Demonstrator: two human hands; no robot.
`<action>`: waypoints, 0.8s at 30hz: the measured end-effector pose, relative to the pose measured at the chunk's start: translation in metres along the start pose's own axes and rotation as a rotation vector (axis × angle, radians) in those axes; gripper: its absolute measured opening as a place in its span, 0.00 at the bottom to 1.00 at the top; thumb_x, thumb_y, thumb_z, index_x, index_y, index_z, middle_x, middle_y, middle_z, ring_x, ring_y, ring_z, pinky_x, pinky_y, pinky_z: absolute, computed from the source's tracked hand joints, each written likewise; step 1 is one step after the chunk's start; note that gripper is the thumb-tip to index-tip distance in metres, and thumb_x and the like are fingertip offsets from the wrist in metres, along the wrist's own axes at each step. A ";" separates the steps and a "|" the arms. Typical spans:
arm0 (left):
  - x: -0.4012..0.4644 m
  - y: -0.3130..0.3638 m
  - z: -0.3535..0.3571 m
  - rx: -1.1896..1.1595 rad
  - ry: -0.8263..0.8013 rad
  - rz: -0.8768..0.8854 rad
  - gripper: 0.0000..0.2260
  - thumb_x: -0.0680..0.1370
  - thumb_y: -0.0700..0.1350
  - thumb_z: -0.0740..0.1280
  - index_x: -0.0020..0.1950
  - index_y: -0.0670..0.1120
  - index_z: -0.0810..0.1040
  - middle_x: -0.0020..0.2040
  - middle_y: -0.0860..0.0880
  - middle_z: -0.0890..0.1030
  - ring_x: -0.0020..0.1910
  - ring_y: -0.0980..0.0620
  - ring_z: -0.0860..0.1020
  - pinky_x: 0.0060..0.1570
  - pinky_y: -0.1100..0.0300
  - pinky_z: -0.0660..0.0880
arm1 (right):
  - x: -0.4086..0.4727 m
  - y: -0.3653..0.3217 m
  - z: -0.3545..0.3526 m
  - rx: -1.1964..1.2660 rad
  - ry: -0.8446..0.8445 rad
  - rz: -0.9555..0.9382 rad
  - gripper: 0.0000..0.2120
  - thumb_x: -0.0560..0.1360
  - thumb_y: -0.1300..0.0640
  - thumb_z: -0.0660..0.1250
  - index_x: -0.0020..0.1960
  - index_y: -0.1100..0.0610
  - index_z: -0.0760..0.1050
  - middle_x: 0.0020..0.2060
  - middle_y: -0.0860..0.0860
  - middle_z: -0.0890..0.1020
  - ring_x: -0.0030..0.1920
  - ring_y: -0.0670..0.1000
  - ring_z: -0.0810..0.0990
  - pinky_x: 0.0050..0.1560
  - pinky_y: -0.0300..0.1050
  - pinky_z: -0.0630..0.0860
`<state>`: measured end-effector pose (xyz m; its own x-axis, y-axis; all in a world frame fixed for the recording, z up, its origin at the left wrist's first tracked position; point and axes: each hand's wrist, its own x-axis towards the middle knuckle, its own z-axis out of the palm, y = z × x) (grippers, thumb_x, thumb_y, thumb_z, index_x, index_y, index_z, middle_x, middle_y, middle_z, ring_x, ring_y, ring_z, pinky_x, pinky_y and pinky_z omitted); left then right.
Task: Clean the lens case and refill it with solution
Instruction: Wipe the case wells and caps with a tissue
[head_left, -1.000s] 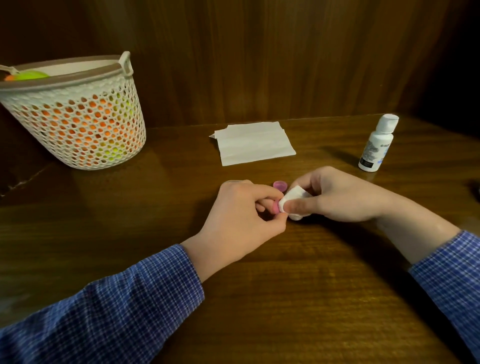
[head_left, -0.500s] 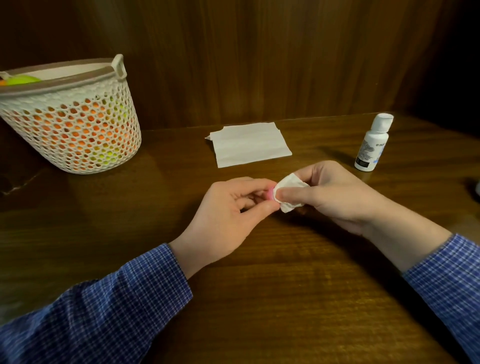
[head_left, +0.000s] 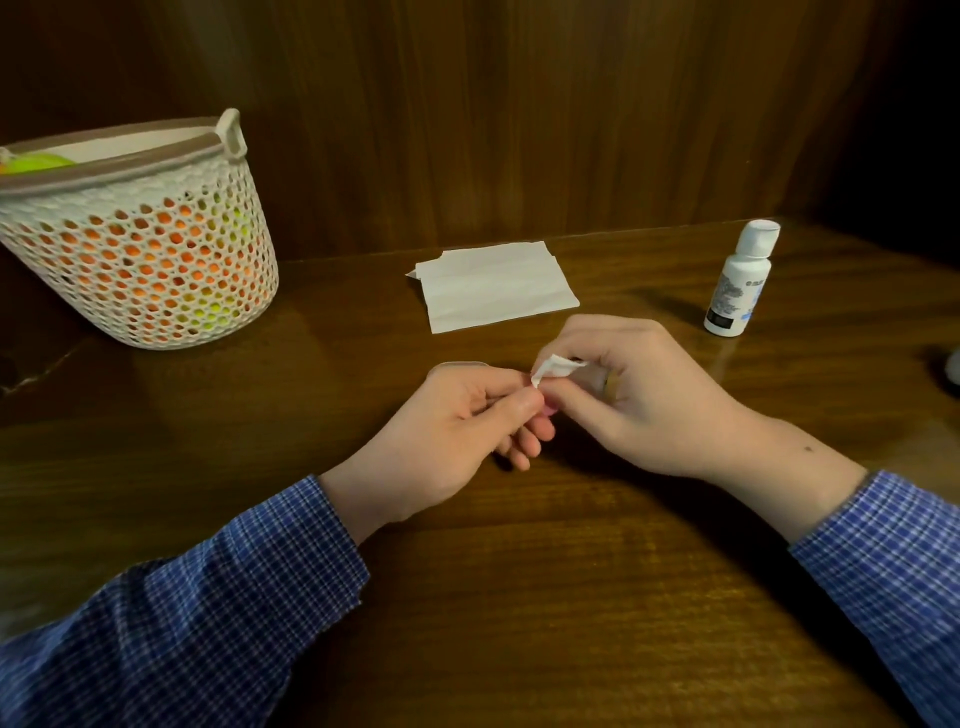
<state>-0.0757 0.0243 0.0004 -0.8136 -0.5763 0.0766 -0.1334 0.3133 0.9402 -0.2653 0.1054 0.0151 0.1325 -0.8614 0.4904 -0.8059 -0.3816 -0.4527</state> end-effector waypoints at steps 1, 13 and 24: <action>0.000 -0.001 0.001 -0.016 0.002 -0.004 0.10 0.84 0.46 0.62 0.53 0.52 0.84 0.46 0.51 0.85 0.45 0.52 0.83 0.46 0.58 0.81 | 0.000 0.000 0.000 -0.013 -0.012 0.008 0.04 0.79 0.57 0.70 0.50 0.53 0.84 0.42 0.46 0.81 0.43 0.46 0.79 0.43 0.37 0.75; -0.001 -0.001 0.017 0.007 0.326 0.142 0.15 0.76 0.36 0.73 0.57 0.53 0.79 0.48 0.56 0.85 0.47 0.54 0.86 0.47 0.60 0.83 | 0.002 -0.006 0.013 0.281 0.086 0.373 0.10 0.80 0.52 0.67 0.42 0.55 0.80 0.33 0.53 0.81 0.31 0.42 0.75 0.30 0.34 0.70; -0.002 0.000 0.008 0.040 0.190 0.087 0.09 0.83 0.41 0.64 0.60 0.47 0.81 0.45 0.51 0.86 0.43 0.53 0.85 0.44 0.59 0.83 | -0.001 -0.003 0.016 0.058 0.236 0.165 0.06 0.77 0.52 0.72 0.48 0.53 0.85 0.40 0.44 0.83 0.44 0.44 0.80 0.41 0.35 0.75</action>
<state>-0.0783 0.0318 -0.0026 -0.7025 -0.6763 0.2215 -0.0925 0.3953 0.9139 -0.2536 0.1022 0.0043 -0.1407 -0.8141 0.5635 -0.7704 -0.2675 -0.5788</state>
